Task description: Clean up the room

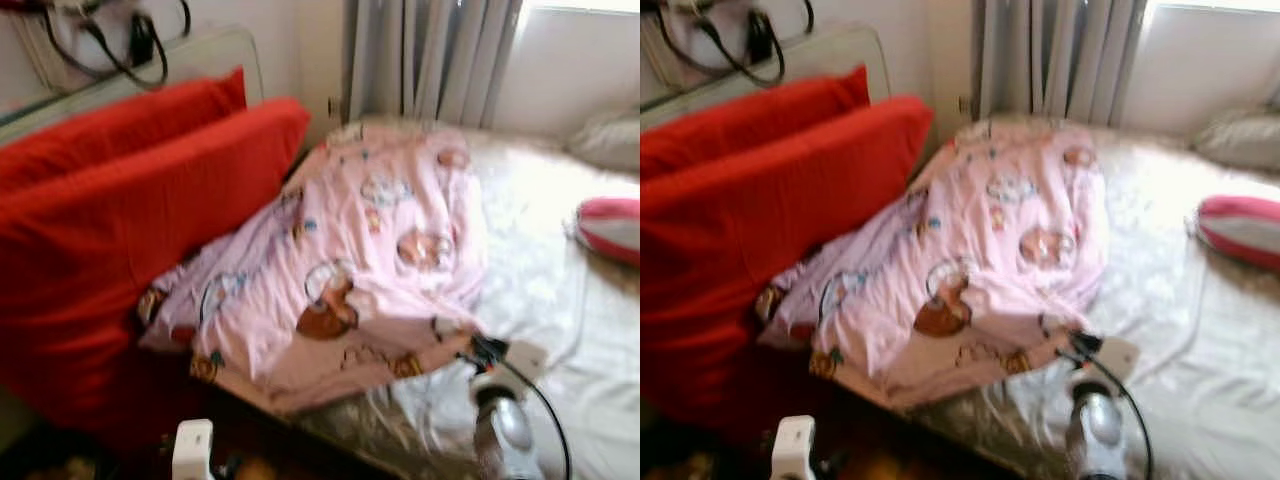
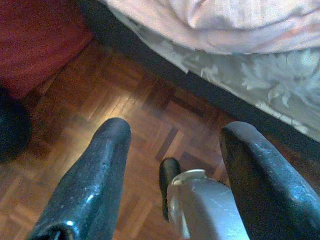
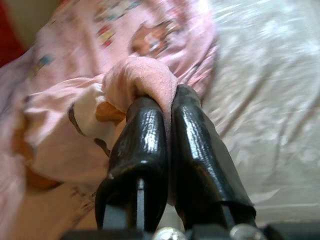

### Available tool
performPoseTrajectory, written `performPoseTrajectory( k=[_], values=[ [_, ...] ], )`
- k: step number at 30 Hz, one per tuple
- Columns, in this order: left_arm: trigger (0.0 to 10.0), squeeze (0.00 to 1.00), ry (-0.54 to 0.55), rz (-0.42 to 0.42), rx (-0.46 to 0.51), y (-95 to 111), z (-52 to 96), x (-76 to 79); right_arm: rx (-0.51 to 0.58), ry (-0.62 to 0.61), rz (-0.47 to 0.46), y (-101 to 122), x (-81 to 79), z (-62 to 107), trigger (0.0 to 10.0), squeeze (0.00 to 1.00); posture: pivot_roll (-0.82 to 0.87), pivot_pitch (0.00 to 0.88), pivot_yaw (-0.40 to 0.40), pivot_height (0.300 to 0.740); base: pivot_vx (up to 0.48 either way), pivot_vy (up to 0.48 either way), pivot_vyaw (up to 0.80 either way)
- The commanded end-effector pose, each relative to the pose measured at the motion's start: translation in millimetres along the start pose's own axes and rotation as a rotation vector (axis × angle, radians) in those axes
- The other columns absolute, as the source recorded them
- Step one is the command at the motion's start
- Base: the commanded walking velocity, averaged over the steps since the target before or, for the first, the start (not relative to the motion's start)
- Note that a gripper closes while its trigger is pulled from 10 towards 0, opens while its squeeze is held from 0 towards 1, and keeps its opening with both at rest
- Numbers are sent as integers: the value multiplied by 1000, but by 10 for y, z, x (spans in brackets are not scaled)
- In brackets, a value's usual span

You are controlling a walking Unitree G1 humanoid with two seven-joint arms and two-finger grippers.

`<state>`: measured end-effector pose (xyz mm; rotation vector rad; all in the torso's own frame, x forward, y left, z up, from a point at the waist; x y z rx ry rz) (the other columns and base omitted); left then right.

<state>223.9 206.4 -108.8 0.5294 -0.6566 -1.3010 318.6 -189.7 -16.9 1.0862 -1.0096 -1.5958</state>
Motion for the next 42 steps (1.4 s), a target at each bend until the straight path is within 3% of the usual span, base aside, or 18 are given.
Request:
performPoseTrajectory(
  k=[1,12,15,19,30,42],
  values=[
    [10000,0,-6,6,-29,-71,4,31,-14,20,13,-36,5,26,10000,0,70,7,47,740,-446,0,0],
    [10000,0,-6,-12,-33,-75,2,39,-43,56,7,-104,-11,56,10000,0,65,10,47,740,-197,0,0],
    [10000,0,-11,-15,-38,-81,0,50,-85,165,21,-170,-184,69,10000,0,64,12,45,740,0,0,0],
    [10000,0,-22,-20,-53,-106,1,67,-107,230,35,-224,-295,97,10000,0,66,14,44,740,0,0,0],
    [10000,0,-17,-16,-59,-115,1,63,-118,236,39,-244,-303,109,10000,0,65,13,44,740,0,0,0],
    [10000,0,-31,-46,-73,-122,-2,76,-133,243,40,-273,-299,122,10000,0,63,15,45,740,-204,281,0]
  ],
)
Point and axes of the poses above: a point about 5 cm out from each wrist's last joint towards the gripper, its own z axis pointing back from the gripper into the wrist, its own y axis along the axis of the wrist's last joint, x = y × z, the point moved 5 cm from there along -z, pointing out of the wrist towards the gripper, and after that the axes turned 6 degrees about z, right-handed, at the moved point
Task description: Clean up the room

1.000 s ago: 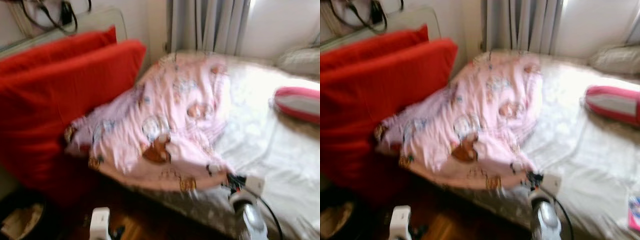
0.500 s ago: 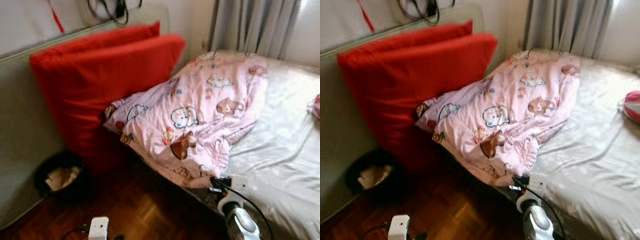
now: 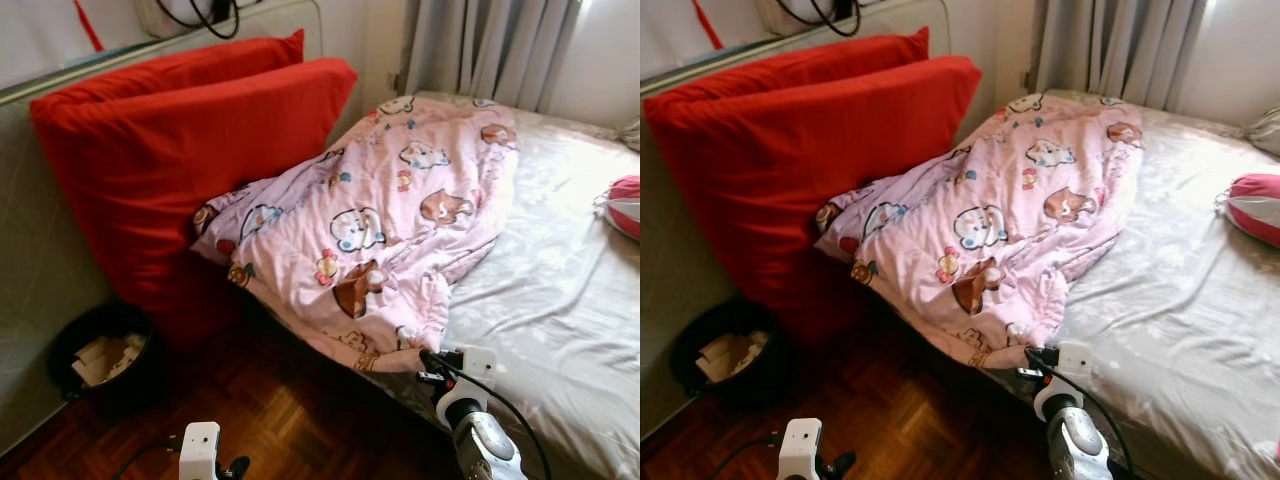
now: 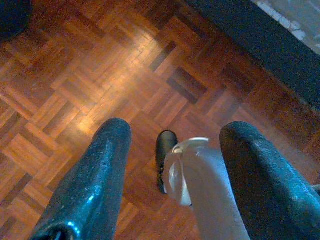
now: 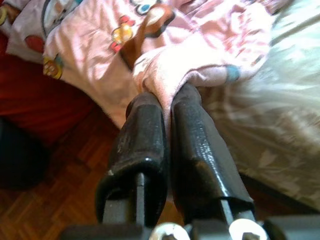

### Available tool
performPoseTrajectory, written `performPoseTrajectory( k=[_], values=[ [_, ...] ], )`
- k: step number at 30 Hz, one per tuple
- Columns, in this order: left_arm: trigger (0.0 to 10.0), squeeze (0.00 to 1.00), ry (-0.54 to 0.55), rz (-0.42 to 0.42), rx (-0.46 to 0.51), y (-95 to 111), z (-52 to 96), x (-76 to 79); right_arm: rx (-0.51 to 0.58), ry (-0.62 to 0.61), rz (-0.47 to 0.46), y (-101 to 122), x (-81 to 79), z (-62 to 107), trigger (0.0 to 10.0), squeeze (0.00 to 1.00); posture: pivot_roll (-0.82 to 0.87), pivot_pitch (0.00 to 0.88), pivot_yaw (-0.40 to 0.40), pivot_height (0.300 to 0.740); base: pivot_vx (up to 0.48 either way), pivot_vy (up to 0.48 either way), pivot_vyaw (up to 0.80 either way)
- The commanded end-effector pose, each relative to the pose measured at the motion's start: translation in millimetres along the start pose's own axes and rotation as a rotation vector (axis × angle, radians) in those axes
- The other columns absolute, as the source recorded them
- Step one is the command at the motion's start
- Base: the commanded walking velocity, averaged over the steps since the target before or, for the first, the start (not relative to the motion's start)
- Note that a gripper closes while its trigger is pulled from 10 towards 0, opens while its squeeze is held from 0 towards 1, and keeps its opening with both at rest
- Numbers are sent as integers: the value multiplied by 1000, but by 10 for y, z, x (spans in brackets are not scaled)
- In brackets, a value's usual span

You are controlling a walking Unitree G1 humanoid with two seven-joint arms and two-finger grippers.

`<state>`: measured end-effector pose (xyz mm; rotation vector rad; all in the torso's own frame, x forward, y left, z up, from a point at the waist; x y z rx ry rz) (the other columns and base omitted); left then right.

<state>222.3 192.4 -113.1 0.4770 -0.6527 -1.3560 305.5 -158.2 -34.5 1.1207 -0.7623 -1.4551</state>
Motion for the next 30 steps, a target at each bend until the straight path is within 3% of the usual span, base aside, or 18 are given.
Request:
performPoseTrajectory(
  k=[1,8,15,20,23,25,27,30],
  values=[
    [10000,0,10,-14,-27,-56,18,-51,-2,21,6,-1,-53,-6,10000,0,63,15,45,740,0,0,0],
    [10000,0,9,-25,-29,-59,19,-52,2,-27,8,8,30,3,10000,0,67,17,44,740,0,0,0],
    [10000,0,7,-29,-29,-54,19,-54,86,-202,-6,206,321,19,10000,0,66,16,46,740,0,0,0],
    [10000,0,5,-32,-30,-52,19,-54,110,-194,8,255,317,24,10000,0,64,16,46,740,0,0,0],
    [10000,0,2,-35,-31,-55,19,-53,138,-245,5,280,397,68,10000,0,62,17,46,740,0,0,0],
    [10000,0,-1,-43,-35,-56,19,-50,77,-232,57,185,374,62,10000,0,61,16,47,740,0,0,0],
    [10000,0,-4,-46,-36,-58,18,-47,31,-146,73,78,237,44,10000,0,65,18,46,740,0,0,0],
    [10000,0,-5,-48,-37,-60,19,-47,-82,-96,201,-107,143,39,10000,0,63,20,45,740,0,0,0]
  ],
)
Point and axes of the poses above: a point about 5 cm out from each wrist's last joint towards the gripper, its own z axis pointing back from the gripper into the wrist, its own y axis along the axis of the wrist's last joint, x = y × z, the point moved 5 cm from there along -z, pointing out of the wrist towards the gripper, and after that the axes turned 6 degrees about z, right-handed, at the moved point
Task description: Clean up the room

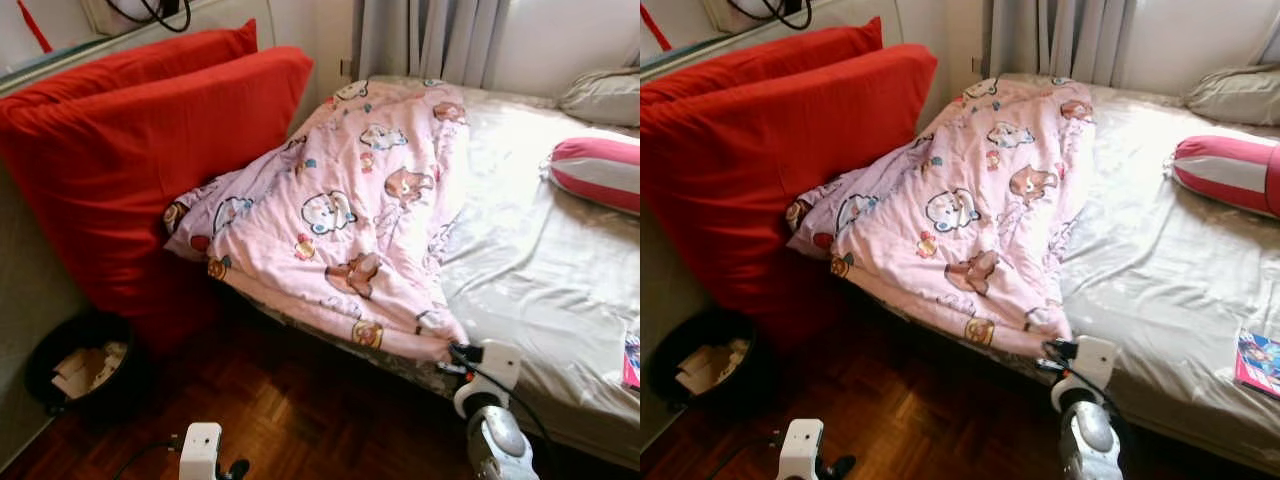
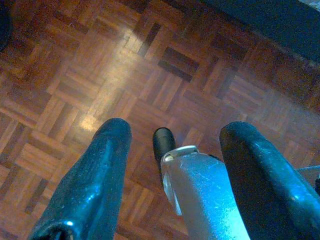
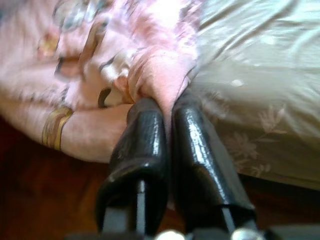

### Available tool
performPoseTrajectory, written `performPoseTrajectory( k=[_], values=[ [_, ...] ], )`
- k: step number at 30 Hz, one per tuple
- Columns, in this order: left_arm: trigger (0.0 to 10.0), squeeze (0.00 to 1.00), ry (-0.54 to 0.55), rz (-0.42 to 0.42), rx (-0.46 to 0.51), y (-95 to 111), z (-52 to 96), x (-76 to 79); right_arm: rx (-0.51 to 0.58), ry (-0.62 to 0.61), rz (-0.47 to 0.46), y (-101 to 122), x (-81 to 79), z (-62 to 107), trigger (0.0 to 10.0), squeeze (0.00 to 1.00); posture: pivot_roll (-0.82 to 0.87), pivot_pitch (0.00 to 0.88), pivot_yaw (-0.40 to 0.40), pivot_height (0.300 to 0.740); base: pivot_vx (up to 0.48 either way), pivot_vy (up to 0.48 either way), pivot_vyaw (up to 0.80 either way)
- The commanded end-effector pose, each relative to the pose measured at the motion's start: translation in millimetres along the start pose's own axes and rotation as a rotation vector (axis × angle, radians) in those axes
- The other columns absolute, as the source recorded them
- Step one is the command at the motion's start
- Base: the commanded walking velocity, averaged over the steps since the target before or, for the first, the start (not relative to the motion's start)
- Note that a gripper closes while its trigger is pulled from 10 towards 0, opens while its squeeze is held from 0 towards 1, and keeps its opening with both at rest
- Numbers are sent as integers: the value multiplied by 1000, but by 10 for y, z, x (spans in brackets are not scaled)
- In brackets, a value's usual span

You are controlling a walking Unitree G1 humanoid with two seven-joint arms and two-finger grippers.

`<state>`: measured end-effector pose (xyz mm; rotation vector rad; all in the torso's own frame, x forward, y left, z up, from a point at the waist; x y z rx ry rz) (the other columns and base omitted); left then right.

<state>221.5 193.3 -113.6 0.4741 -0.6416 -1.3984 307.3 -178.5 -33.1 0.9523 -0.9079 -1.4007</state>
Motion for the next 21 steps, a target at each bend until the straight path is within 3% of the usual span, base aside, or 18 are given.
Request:
performPoseTrajectory(
  k=[1,5,10,16,17,18,19,20,21],
  values=[
    [10000,0,2,-11,-22,-54,17,-35,-82,35,61,-180,-82,36,10000,0,63,20,45,740,0,0,0],
    [10000,0,-3,-23,-25,-55,16,-27,-245,48,88,-472,-128,97,10000,0,66,21,45,740,0,0,0],
    [10000,0,-2,-24,-25,-55,15,-27,-322,43,96,-619,-116,151,10000,0,65,22,44,740,0,0,0],
    [10000,0,0,-22,-25,-59,16,-29,-325,25,74,-622,-89,151,10000,0,67,22,44,740,0,0,0],
    [10000,0,0,-23,-25,-59,17,-30,-330,19,77,-620,-65,148,10000,169,66,23,44,740,0,0,0],
    [10000,0,0,-23,-26,-60,17,-32,-336,12,78,-620,-34,146,10000,451,66,23,44,740,0,0,0],
    [10000,0,0,-23,-26,-59,17,-31,-341,14,77,-625,-30,146,10000,553,66,23,44,740,0,0,0],
    [10000,0,0,-23,-26,-60,17,-32,-346,17,79,-631,-28,148,10000,812,67,22,44,740,0,0,0],
    [10000,0,-1,-23,-26,-60,17,-32,-351,19,81,-638,-27,151,10000,925,67,22,44,740,0,0,0]
  ],
)
Point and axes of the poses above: a point about 5 cm out from each wrist's last joint towards the gripper, its own z axis pointing back from the gripper into the wrist, its own y axis along the axis of the wrist's last joint, x = y × z, the point moved 5 cm from there along -z, pointing out of the wrist towards the gripper, and after that the axes turned 6 degrees about z, right-handed, at the moved point
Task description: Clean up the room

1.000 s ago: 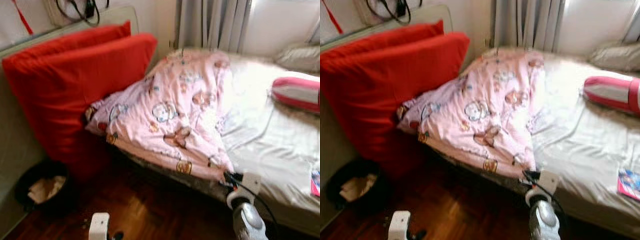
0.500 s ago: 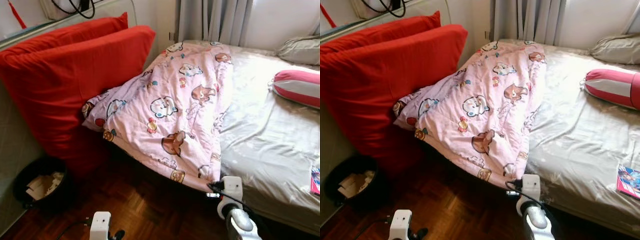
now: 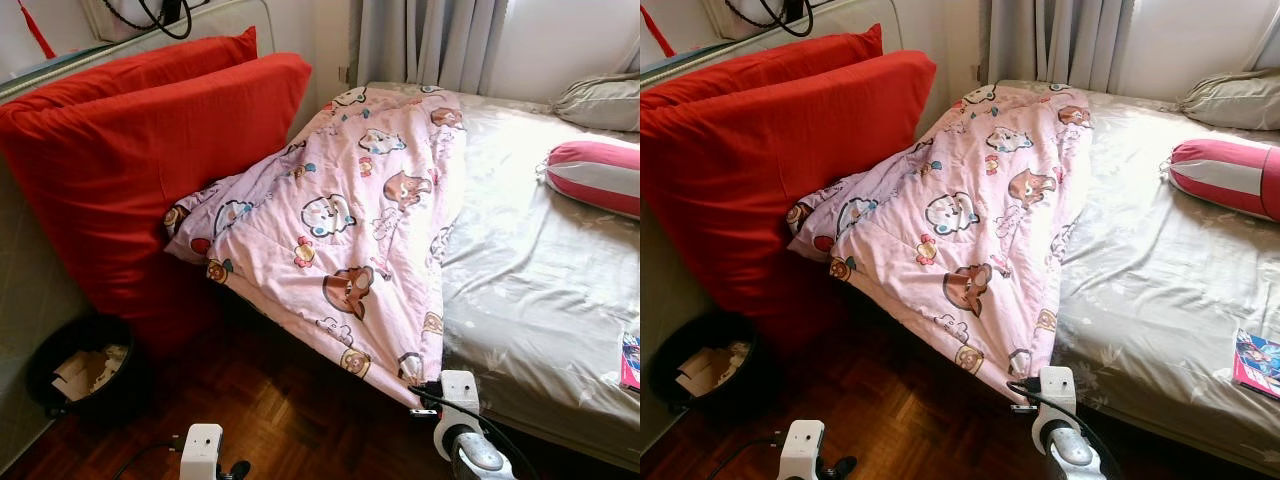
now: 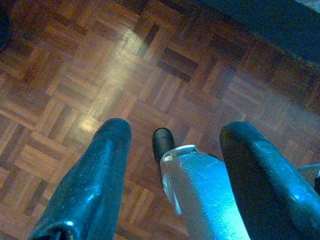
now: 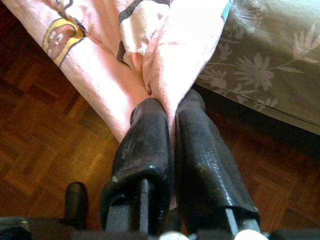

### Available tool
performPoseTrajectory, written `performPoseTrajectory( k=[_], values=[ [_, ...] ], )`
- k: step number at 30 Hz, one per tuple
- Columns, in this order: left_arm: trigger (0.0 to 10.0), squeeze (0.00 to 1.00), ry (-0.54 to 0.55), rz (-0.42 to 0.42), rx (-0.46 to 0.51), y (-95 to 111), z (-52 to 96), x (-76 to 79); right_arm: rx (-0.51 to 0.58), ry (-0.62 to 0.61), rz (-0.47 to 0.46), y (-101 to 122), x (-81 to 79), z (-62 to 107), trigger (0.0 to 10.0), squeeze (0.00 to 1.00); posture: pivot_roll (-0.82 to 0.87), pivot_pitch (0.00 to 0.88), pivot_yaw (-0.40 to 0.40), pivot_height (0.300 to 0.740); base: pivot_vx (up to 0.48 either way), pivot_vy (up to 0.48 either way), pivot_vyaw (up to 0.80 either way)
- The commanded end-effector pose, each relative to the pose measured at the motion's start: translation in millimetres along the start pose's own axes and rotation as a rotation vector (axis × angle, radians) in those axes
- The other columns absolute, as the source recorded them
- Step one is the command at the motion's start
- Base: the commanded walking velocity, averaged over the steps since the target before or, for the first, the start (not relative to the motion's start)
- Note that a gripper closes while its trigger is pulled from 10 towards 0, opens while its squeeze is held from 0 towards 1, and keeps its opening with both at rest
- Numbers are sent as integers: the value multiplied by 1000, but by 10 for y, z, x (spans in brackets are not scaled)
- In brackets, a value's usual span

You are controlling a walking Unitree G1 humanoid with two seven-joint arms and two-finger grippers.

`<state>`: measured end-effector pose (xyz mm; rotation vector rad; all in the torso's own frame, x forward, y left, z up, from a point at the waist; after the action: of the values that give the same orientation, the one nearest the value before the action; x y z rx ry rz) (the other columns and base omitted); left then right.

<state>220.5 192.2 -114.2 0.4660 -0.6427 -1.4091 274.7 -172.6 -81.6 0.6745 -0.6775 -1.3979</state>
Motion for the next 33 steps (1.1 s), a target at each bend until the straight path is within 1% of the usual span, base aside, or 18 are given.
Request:
performPoseTrajectory(
  k=[1,3,4,12,13,14,17,20,23,24,25,27,28,29,31,33],
  values=[
    [10000,0,7,-17,-20,-47,16,-40,-37,1,-18,-79,-4,6,10000,922,67,22,44,740,0,0,0],
    [10000,0,7,-17,-21,-47,16,-40,-45,5,-22,-93,-10,7,10000,925,66,20,44,740,0,0,0],
    [10000,0,7,-18,-21,-47,16,-40,-52,6,-21,-109,-15,9,10000,902,66,20,44,740,0,0,0],
    [10000,0,6,-21,-22,-47,15,-38,-111,40,-34,-231,-85,24,10000,886,66,11,46,740,0,0,0],
    [10000,0,5,-23,-23,-47,15,-38,-113,44,-45,-238,-92,26,10000,667,66,11,46,740,0,0,0],
    [10000,0,4,-24,-23,-46,15,-37,-108,47,-64,-240,-97,28,10000,0,63,7,48,740,0,0,0],
    [10000,0,2,-26,-24,-46,13,-33,-97,48,-92,-233,-91,31,10000,0,60,2,48,740,0,0,0],
    [10000,0,0,-26,-25,-44,11,-28,-110,20,-78,-305,-4,57,10000,0,53,0,50,740,0,0,0],
    [10000,0,-1,-25,-27,-46,10,-22,-121,-17,-92,-391,82,93,10000,0,51,0,44,740,0,0,0],
    [10000,0,-1,-23,-28,-49,8,-15,-126,-42,-84,-454,140,125,10000,0,54,0,41,740,0,0,0],
    [10000,0,-1,-23,-28,-50,8,-13,-127,-47,-81,-468,154,133,10000,0,54,0,41,740,0,0,0],
    [10000,0,-2,-21,-28,-50,6,-7,-156,-93,-124,-585,227,182,10000,0,62,0,41,740,0,0,0],
    [10000,0,-2,-21,-28,-50,6,-7,-156,-93,-124,-585,227,182,10000,0,62,0,41,740,0,0,0],
    [10000,0,0,-18,-26,-48,4,-2,-192,-114,-178,-724,260,240,10000,0,60,0,40,740,0,0,0],
    [10000,0,0,-18,-26,-48,4,-2,-192,-114,-178,-724,260,240,10000,0,60,0,40,740,0,0,0],
    [10000,0,3,-12,-24,-48,3,1,-230,-110,-180,-876,239,306,10000,0,62,0,40,740,0,0,0]
  ],
)
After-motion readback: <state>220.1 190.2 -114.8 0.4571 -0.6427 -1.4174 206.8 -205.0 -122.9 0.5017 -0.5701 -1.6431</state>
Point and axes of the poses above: a point about 5 cm out from each wrist's last joint towards the gripper, its own z axis pointing back from the gripper into the wrist, its own y axis along the axis of the wrist's last joint, x = y × z, the point moved 5 cm from there along -z, pointing out of the wrist towards the gripper, and after that the axes turned 6 degrees about z, right-handed, at the moved point
